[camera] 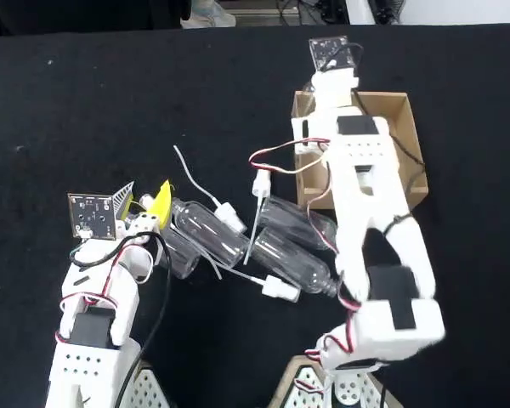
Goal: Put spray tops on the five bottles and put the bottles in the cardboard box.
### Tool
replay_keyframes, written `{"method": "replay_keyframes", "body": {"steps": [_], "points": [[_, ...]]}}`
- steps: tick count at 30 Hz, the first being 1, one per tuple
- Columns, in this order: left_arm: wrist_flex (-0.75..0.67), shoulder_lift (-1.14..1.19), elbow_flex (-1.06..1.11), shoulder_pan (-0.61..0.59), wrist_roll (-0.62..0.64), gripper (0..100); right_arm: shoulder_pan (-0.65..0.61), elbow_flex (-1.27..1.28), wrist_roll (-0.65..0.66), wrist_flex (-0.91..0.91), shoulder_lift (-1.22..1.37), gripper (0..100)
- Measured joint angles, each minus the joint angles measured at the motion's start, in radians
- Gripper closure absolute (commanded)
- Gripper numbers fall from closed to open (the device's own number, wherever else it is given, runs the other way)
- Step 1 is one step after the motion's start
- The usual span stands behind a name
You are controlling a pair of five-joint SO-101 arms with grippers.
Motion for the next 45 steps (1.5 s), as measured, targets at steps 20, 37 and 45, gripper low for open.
{"method": "replay_keyframes", "body": {"steps": [20, 37, 45], "points": [[0.0, 0.0, 0.0, 0.0, 0.0, 81, -0.181, 0.213, 0.304, 0.621, -0.381, 82.5], [0.0, 0.0, -0.012, -0.307, 0.18, 81, -0.692, 0.463, 0.091, 0.239, -0.66, 82.5], [0.0, 0.0, -0.063, -0.543, 0.333, 81, -0.833, 0.485, 0.066, 0.003, -0.52, 82.4]]}}
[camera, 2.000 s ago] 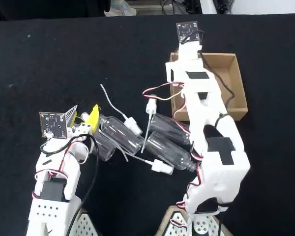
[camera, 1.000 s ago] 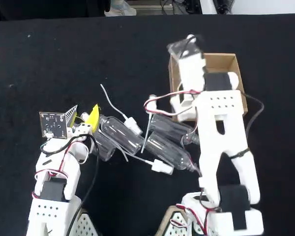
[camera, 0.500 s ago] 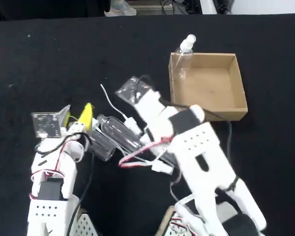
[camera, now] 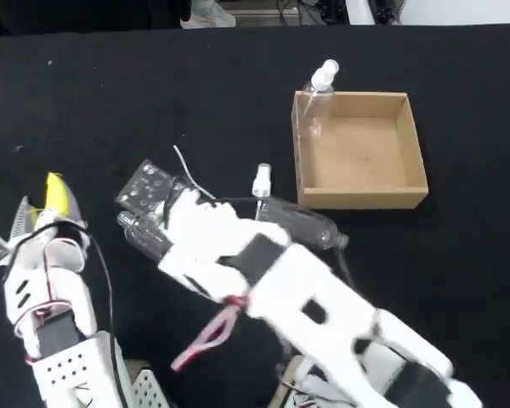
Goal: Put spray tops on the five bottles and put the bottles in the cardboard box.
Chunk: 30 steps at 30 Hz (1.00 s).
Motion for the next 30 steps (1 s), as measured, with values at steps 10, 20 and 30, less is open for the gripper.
{"method": "replay_keyframes", "body": {"steps": [10, 20, 30], "points": [[0.0, 0.0, -0.011, -0.037, 0.017, 81, -0.017, -0.037, -0.089, -0.161, 0.334, 81.3], [0.0, 0.0, -0.011, -0.035, 0.017, 81, -0.049, -0.124, -0.087, -0.158, 0.519, 73.0], [0.0, 0.0, -0.011, -0.035, 0.017, 81, -0.044, -0.135, -0.087, -0.158, 0.565, 96.2]]}}
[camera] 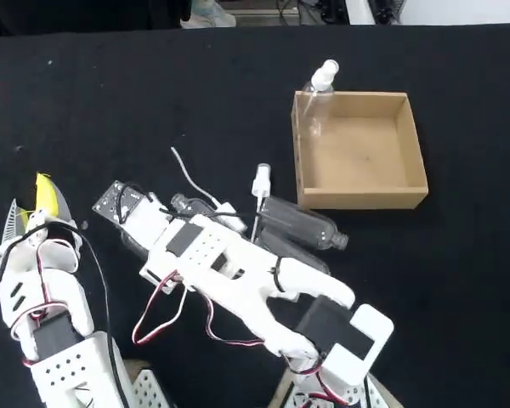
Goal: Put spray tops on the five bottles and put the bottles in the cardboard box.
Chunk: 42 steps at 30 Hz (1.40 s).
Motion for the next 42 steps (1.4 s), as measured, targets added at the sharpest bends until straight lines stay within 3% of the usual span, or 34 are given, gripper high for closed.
{"method": "replay_keyframes", "body": {"steps": [4, 13, 17, 20, 27, 32, 35, 42], "points": [[0.0, 0.0, 0.0, 0.0, 0.0, 81, 0.043, -0.005, 0.011, 0.143, -0.097, 98.8], [0.0, 0.0, 0.0, 0.0, 0.0, 81, 0.316, -0.054, 0.212, 0.634, -0.539, 98.7], [0.0, 0.0, 0.0, 0.0, 0.0, 81, 0.516, -0.054, 0.351, 0.813, -0.697, 98.7], [0.0, 0.0, 0.0, 0.0, 0.0, 81, 0.74, -0.032, 0.48, 0.864, -0.779, 98.7], [0.0, 0.0, 0.0, 0.072, 0.0, 81, 1.395, 0.097, 0.867, 0.832, -0.858, 98.7], [0.0, 0.0, 0.005, 0.183, -0.089, 81, 1.804, 0.224, 0.888, 0.559, -0.824, 98.4], [0.0, 0.0, 0.032, 0.264, -0.129, 81, 1.933, 0.241, 0.888, 0.423, -0.707, 98.3], [0.0, 0.002, 0.066, 0.511, -0.288, 81, 1.962, 0.227, 0.816, 0.293, -0.396, 96.0]]}}
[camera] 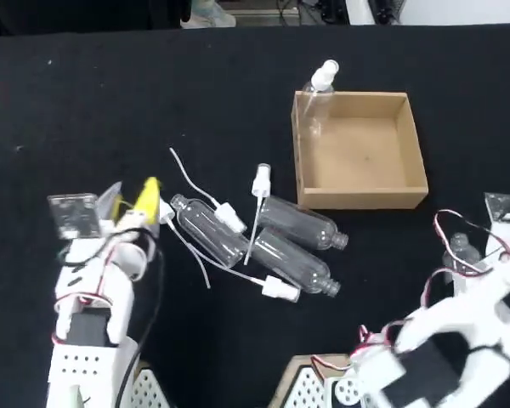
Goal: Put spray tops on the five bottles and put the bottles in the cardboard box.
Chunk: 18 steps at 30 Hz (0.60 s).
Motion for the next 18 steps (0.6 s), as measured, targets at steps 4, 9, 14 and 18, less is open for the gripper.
{"method": "replay_keyframes", "body": {"steps": [4, 9, 14, 18], "points": [[0.0, -0.002, 0.002, 0.086, -0.092, 81, 0.0, -0.052, -0.017, -0.012, 0.144, 79.6], [0.0, -0.002, 0.008, 0.095, -0.098, 81, 0.0, -0.081, -0.018, -0.014, 0.221, 69.2], [0.0, -0.002, 0.008, 0.098, -0.098, 81, -0.012, -0.089, -0.018, 0.008, 0.221, 72.6], [0.0, -0.002, 0.008, 0.097, -0.098, 81, -0.069, -0.155, -0.018, 0.077, 0.221, 75.1]]}}
